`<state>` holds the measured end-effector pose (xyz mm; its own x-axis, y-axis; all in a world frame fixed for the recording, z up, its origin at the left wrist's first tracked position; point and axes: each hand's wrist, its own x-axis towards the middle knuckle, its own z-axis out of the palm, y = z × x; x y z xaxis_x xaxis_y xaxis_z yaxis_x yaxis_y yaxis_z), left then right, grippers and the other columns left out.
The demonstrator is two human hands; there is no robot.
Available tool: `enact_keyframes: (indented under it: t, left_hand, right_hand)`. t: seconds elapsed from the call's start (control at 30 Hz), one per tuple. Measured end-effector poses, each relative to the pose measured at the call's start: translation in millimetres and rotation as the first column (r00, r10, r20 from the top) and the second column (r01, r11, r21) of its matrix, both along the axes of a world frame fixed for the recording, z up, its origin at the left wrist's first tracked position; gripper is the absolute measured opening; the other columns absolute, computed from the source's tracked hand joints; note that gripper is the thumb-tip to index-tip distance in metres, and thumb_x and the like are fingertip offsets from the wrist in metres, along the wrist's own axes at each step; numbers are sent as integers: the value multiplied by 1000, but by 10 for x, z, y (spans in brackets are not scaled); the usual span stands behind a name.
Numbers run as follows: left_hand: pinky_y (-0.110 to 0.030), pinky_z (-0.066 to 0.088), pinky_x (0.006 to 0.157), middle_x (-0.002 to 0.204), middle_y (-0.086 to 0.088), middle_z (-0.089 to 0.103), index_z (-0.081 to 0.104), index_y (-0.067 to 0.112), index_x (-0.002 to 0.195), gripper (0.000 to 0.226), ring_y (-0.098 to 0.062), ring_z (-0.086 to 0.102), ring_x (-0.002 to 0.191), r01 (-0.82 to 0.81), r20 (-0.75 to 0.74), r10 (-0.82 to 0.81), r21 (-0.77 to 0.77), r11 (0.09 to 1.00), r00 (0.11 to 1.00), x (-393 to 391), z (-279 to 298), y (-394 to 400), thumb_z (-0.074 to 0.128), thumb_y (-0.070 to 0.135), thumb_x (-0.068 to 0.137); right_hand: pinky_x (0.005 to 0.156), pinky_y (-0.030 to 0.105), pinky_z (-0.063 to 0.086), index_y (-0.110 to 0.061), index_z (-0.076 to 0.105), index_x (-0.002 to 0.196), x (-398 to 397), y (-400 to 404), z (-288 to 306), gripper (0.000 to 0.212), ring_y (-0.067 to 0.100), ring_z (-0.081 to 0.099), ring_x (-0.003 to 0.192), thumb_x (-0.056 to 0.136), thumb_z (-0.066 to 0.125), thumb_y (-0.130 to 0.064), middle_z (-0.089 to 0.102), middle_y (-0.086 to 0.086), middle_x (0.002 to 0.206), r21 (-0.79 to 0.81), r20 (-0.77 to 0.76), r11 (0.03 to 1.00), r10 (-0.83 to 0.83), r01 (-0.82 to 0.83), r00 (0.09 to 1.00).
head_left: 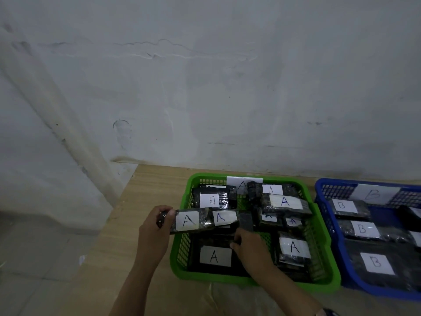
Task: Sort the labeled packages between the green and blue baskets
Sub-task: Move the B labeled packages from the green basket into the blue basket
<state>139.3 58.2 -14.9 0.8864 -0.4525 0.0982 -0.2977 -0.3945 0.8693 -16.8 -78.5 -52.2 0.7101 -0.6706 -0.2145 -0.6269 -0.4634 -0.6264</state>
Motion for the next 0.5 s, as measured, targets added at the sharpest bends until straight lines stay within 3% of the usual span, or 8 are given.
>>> enact_keyframes:
  t: [0.1, 0.2, 0.3, 0.4, 0.5]
  left_hand:
    - [-14, 39, 55, 77, 9, 58, 57, 18, 87, 5, 0, 54, 72, 3, 0, -3, -4, 1000, 1000, -17, -6, -13, 53, 15, 89]
    - [-17, 41, 57, 77, 6, 59, 57, 18, 88, 5, -5, 55, 72, 7, -2, -7, -12, 1000, 1000, -17, 4, -15, 54, 15, 89]
    - [-15, 39, 56, 76, 12, 57, 56, 19, 88, 5, 1, 53, 72, -9, 25, 10, -19, 1000, 1000, 13, 28, 34, 54, 15, 89]
    - [-15, 40, 56, 77, 14, 57, 56, 20, 88, 5, 2, 54, 72, -28, 25, 29, -34, 999, 999, 34, 25, 111, 55, 15, 89]
    - [-14, 40, 54, 77, 14, 58, 57, 21, 88, 5, 1, 54, 71, -42, 20, 43, -36, 998, 999, 45, -5, 178, 55, 16, 89]
  right_hand:
    - [74, 26, 46, -8, 60, 106, 1, 5, -31, 23, 19, 57, 95, 91, 50, -23, 62, 12, 110, -46, -110, 994, 93, -98, 990]
    - [94, 29, 37, -20, 49, 128, -16, 33, -30, 37, 23, 43, 119, 93, 44, -29, 44, 10, 133, -139, -273, 967, 170, -213, 947]
    - [98, 32, 29, -24, 43, 134, 36, 79, 12, 41, 20, 35, 125, 93, 43, -22, 36, 4, 140, -201, -242, 924, 275, -325, 931]
    - [95, 34, 34, -15, 47, 129, 114, 158, 24, 39, 23, 43, 123, 91, 39, -11, 47, 5, 135, -150, -253, 867, 432, -476, 866]
    - [94, 30, 38, -12, 53, 123, 96, 125, 44, 34, 21, 47, 119, 93, 35, -14, 54, 5, 131, -62, -166, 898, 422, -436, 891]
